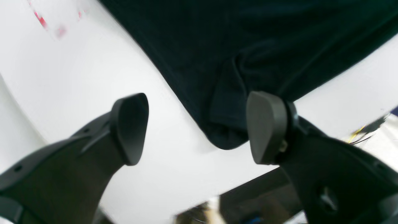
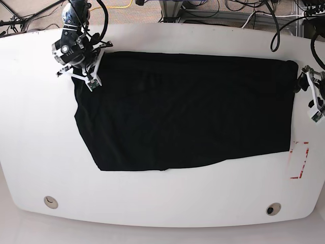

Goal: Fold the T-shirt properly
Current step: 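Regrasp the shirt edge with the left gripper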

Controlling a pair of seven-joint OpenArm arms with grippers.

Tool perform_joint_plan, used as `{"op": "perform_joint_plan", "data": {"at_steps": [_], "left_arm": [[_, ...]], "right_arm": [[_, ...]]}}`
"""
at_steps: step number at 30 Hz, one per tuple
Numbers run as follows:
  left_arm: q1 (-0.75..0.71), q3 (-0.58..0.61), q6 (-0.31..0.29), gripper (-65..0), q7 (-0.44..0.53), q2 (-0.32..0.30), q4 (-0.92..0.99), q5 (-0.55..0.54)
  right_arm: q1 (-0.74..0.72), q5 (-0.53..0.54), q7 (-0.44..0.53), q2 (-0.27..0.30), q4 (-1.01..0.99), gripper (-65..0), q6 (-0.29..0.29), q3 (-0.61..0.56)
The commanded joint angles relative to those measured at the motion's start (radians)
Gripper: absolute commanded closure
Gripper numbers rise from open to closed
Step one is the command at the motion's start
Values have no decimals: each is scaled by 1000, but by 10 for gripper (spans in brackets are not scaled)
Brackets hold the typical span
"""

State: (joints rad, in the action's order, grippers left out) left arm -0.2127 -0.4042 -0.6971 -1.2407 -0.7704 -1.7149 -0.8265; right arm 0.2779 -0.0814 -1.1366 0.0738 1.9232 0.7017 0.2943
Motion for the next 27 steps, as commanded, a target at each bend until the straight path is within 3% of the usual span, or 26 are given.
{"op": "perform_joint_plan", "data": {"at_steps": [1,5,8,21,27], "left_arm": [[-20,-38,-1,-458,-3,39,37,62],[-24,-103,-1,-458,-1,127,125,194],[-24,-138,-1,-458,-1,165,168,227],[-18,-155,-1,-458,-3,217,178,218],[-21,-158,-1,-458,-6,211,177,68]], "right_arm": [[-9,1,3,5,22,-5,-4,4],[-7,2,8,5,22,-3,-4,4],[-6,2,20,4,22,-3,-4,4],[1,2,23,2,22,-3,-4,4],[1,2,23,2,22,-3,-4,4]]}}
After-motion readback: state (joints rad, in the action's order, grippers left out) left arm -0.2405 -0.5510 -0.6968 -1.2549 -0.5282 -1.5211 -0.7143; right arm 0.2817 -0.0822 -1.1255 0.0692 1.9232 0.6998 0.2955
